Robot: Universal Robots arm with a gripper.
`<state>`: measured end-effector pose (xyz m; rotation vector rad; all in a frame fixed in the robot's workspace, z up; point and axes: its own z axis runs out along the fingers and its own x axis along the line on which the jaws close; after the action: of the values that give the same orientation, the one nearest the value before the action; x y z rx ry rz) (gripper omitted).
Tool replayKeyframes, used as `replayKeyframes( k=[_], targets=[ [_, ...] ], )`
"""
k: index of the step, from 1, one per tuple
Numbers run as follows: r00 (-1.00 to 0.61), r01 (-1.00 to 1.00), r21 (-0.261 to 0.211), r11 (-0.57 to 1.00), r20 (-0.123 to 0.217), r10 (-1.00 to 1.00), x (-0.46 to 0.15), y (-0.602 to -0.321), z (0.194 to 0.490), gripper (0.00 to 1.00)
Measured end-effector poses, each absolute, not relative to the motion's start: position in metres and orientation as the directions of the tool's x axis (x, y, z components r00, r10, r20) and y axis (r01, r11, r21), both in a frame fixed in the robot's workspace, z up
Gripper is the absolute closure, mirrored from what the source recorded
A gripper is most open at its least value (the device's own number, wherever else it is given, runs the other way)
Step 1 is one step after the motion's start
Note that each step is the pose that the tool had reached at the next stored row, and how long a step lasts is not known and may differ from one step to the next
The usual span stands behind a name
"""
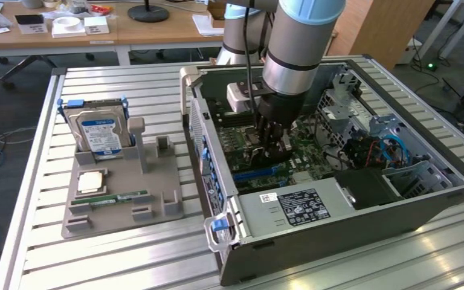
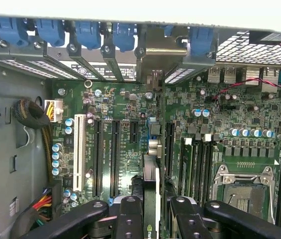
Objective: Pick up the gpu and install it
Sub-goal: 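Insert the gpu into the slot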
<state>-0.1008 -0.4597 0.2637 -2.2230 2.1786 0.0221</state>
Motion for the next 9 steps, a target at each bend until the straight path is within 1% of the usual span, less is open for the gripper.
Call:
replayKeyframes(
  k=[9],
  targets=[
    [0.024,-1.000,-0.011,-0.024,-0.030,-0.999,-0.1004,-0.4597,0.2637,0.74]
  ],
)
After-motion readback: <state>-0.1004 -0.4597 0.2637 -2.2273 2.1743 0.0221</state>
